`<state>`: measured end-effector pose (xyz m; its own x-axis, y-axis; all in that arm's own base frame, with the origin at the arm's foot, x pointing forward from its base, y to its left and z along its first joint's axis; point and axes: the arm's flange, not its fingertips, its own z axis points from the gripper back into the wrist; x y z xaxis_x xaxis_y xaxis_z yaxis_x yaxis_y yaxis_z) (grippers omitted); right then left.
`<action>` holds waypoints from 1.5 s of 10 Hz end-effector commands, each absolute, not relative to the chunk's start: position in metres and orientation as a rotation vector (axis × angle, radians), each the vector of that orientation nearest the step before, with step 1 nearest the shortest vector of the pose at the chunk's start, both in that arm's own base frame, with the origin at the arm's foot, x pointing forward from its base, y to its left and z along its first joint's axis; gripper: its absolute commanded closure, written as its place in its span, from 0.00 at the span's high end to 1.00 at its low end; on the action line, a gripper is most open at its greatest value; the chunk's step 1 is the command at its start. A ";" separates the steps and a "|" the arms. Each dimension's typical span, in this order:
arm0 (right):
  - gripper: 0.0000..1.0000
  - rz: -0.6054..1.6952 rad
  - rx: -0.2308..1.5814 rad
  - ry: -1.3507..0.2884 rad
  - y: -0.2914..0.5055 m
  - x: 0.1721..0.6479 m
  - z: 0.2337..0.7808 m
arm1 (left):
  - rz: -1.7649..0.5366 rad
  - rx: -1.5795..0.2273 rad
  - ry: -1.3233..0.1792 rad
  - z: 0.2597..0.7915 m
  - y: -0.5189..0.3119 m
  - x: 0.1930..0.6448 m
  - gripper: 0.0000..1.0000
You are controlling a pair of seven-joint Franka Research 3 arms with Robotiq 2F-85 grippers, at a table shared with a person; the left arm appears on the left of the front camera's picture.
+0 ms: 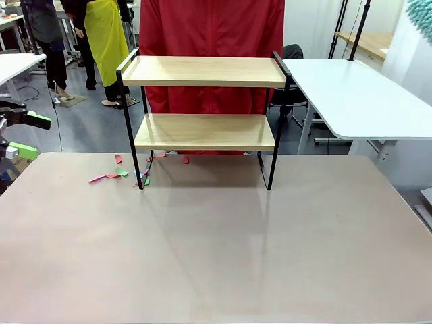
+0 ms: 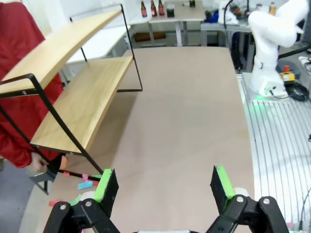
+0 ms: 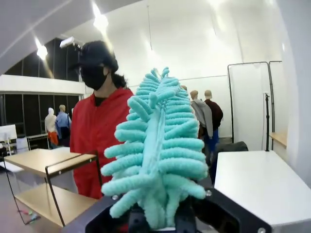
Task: Clean the shelf.
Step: Hand the Duster back to the human.
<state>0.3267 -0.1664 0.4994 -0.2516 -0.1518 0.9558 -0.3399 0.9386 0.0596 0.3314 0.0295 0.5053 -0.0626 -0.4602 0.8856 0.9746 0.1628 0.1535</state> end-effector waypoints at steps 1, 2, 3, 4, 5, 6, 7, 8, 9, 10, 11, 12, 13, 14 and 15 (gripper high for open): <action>0.16 0.199 0.291 -1.800 -0.104 0.360 0.487 | -1.338 -0.675 -1.058 0.506 0.029 0.332 1.00; 0.16 0.207 0.277 -1.761 -0.104 0.363 0.479 | -1.338 -0.675 -1.058 0.506 0.029 0.332 1.00; 0.16 0.213 0.269 -1.712 -0.102 0.365 0.469 | -1.338 -0.675 -1.058 0.506 0.029 0.332 1.00; 0.16 0.211 0.259 -1.663 -0.101 0.367 0.458 | -1.338 -0.675 -1.058 0.506 0.029 0.332 1.00; 0.16 0.197 0.260 -1.605 -0.102 0.368 0.445 | -1.338 -0.675 -1.058 0.506 0.029 0.332 1.00; 0.16 0.181 0.253 -1.554 -0.103 0.367 0.436 | -1.338 -0.675 -1.058 0.506 0.029 0.332 1.00; 0.16 0.167 0.246 -1.496 -0.105 0.363 0.427 | -1.338 -0.675 -1.058 0.506 0.029 0.332 1.00; 0.16 0.159 0.245 -1.454 -0.106 0.360 0.419 | -1.338 -0.675 -1.058 0.506 0.029 0.332 1.00; 0.16 0.149 0.254 -1.408 -0.107 0.355 0.407 | -1.338 -0.675 -1.058 0.506 0.029 0.332 1.00; 0.16 0.141 0.263 -1.395 -0.107 0.353 0.403 | -1.338 -0.675 -1.058 0.506 0.029 0.332 1.00; 0.16 0.134 0.244 -1.382 -0.108 0.350 0.398 | -1.338 -0.675 -1.058 0.506 0.029 0.332 1.00; 0.16 0.171 0.205 -1.403 -0.109 0.351 0.397 | -1.338 -0.675 -1.058 0.506 0.029 0.332 1.00; 0.16 0.164 0.245 -1.388 -0.114 0.365 0.403 | -1.338 -0.675 -1.058 0.506 0.029 0.332 1.00; 0.16 0.164 0.245 -1.388 -0.114 0.365 0.403 | -1.338 -0.675 -1.058 0.506 0.029 0.332 1.00; 0.16 0.164 0.245 -1.388 -0.114 0.365 0.403 | -1.338 -0.675 -1.058 0.506 0.029 0.332 1.00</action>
